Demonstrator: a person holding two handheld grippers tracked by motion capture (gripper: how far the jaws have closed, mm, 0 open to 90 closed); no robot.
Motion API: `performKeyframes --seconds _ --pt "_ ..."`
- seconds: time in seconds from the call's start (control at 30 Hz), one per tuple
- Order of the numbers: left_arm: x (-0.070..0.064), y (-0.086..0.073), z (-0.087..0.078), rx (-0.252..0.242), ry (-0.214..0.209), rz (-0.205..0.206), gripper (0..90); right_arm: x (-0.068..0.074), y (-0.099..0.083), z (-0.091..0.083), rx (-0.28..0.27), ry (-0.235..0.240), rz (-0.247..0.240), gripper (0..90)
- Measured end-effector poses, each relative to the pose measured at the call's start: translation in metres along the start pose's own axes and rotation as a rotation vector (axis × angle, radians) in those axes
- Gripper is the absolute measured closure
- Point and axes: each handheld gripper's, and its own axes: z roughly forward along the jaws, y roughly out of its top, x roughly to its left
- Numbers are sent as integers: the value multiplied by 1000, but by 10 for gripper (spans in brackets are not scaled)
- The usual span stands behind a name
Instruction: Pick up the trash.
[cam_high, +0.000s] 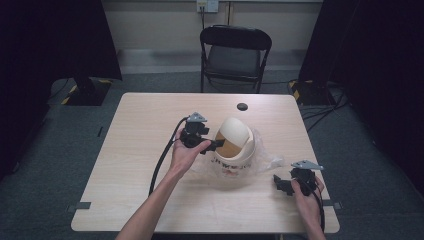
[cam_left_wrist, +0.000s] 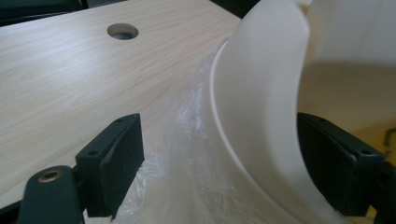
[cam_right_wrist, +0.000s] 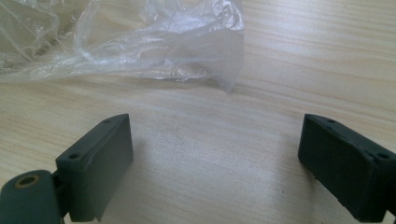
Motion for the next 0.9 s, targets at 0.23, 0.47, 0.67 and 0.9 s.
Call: performKeyframes --seconds 0.23,0.47,0.67,0.9 --pt "9 -2 -23 -42 -26 -15 159 0 0 0 0 0 0 94" --pt "28 -4 -56 -84 25 -18 166 0 1 1 1 1 -2 93" --pt "60 -16 -76 -72 96 -45 166 0 2 3 0 0 0 93" --pt "84 -31 -89 -57 153 -63 195 0 2 3 0 0 -1 93"
